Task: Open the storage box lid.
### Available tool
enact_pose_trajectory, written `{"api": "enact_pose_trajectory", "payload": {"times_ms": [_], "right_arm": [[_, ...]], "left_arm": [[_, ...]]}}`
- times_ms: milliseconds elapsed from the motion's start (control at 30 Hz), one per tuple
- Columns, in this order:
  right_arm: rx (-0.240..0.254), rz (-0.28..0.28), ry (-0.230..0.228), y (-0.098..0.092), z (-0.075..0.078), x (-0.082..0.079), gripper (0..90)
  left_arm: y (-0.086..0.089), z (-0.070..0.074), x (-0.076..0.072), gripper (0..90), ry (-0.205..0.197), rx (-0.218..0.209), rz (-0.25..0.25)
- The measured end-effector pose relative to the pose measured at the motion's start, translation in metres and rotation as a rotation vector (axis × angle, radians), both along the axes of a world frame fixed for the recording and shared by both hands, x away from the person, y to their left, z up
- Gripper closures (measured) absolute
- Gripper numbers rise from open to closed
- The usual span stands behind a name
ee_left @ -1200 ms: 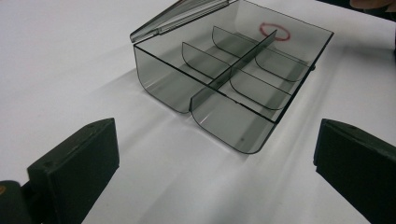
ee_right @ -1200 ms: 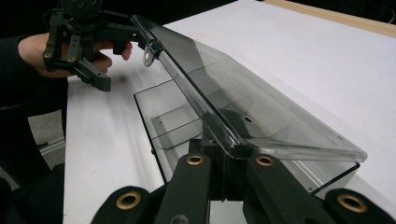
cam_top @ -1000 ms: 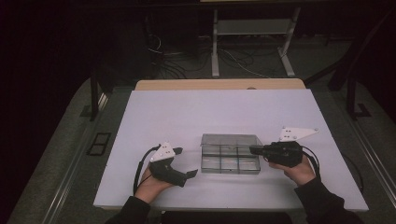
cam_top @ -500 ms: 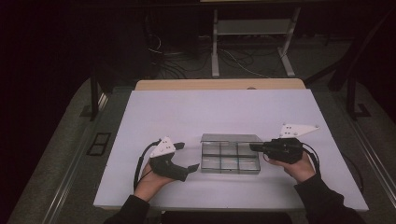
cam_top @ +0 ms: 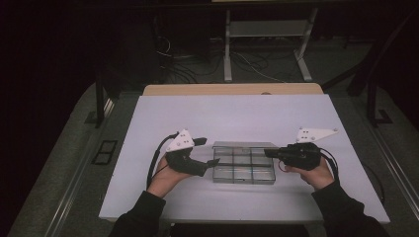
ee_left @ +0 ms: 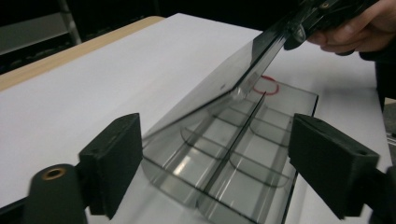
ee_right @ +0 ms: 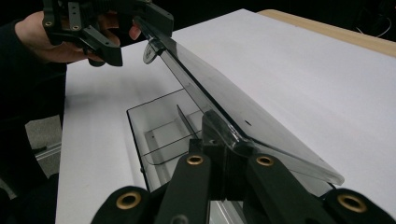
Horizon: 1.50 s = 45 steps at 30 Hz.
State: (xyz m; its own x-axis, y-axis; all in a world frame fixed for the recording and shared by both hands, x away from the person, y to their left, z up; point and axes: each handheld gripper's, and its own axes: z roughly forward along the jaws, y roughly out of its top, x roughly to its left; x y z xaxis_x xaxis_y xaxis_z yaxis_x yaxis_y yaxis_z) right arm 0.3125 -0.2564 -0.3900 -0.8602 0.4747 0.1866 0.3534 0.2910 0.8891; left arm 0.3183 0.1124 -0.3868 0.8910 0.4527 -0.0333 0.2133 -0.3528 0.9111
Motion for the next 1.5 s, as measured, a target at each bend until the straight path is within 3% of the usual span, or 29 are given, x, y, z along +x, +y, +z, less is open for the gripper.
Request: {"api": "enact_pose_trajectory", "payload": {"times_ms": [133, 467, 900, 1500], "right_arm": [[0.0, -0.004, 0.002, 0.0, 0.003, 0.003, 89.1], [-0.001, -0.015, -0.007, 0.0, 0.008, 0.012, 89.1], [-0.004, -0.025, -0.01, 0.0, 0.009, 0.014, 89.1], [-0.037, -0.017, -0.017, 0.001, 0.008, 0.004, 85.8]], "left_arm": [[-0.007, 0.005, 0.006, 23.3, -0.014, 0.01, -0.013], [-0.019, 0.015, 0.019, 37.2, -0.05, -0.012, -0.035], [-0.024, 0.013, 0.021, 58.0, -0.079, -0.046, -0.021], [-0.025, 0.015, 0.022, 63.9, -0.096, -0.027, -0.043]]}}
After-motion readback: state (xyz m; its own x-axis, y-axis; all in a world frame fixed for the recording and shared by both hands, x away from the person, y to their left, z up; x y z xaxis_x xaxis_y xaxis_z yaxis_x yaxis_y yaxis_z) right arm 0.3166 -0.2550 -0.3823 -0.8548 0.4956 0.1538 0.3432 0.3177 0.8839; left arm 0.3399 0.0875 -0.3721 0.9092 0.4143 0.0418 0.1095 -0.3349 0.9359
